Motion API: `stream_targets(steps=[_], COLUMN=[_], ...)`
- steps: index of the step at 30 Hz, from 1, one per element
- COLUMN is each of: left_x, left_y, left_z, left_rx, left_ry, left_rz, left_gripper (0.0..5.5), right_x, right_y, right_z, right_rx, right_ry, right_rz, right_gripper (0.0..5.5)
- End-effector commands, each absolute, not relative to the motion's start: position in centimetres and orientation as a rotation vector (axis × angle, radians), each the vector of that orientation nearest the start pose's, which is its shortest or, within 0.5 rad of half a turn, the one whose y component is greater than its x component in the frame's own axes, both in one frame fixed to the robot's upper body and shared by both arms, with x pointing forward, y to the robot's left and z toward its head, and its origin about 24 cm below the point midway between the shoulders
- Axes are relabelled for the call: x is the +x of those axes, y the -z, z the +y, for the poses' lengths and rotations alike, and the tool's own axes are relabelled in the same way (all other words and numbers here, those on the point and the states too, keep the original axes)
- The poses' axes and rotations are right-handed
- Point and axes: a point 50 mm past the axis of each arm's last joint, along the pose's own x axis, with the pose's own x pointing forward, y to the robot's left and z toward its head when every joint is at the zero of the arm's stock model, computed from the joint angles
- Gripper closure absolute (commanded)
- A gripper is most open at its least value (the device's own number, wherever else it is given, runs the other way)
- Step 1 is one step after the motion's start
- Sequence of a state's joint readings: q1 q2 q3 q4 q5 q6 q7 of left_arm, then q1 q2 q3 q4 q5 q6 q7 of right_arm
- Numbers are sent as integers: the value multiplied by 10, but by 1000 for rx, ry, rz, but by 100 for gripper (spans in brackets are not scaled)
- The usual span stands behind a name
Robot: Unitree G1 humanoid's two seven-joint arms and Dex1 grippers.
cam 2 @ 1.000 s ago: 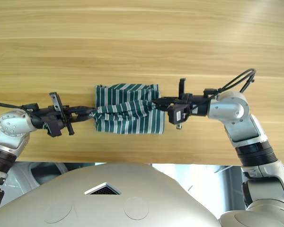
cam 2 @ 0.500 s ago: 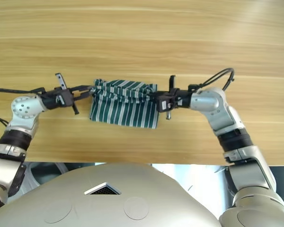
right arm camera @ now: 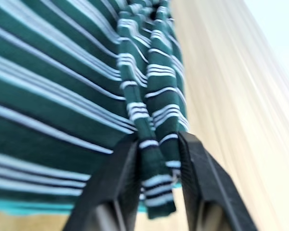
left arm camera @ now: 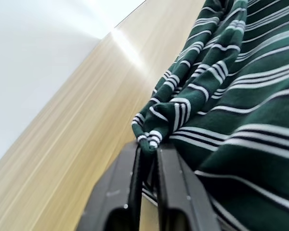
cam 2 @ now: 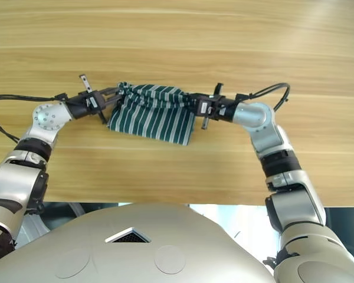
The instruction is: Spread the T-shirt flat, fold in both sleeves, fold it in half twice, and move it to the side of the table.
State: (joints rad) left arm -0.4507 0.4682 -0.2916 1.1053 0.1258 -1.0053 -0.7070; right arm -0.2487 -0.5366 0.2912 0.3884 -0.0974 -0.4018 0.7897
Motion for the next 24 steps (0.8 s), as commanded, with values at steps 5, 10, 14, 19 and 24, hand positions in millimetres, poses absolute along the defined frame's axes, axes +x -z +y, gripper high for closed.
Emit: stream_targets(steps=[5,10,14,19,24], left_x=[272,276,275,283,287], left_y=[10,7,4,1,6], left_z=[201,204,208,217,227], left_rx=[571,334,148,-163,-363], left_ry=[985,951,972,898,790], left_rz=[81,82,63,47,137], left_gripper=[383,303,220,122,22], right_x=[280,285,289,299,304], right_y=[-21,-7,-8,-11,-12], right_z=[-184,-184,-197,-221,-234], right_rx=[-336,-165,47,355,478], right_ry=[-928,-879,-847,-750,-669], right_rz=[219,274,264,242,204], right_gripper=[290,197,102,10,10])
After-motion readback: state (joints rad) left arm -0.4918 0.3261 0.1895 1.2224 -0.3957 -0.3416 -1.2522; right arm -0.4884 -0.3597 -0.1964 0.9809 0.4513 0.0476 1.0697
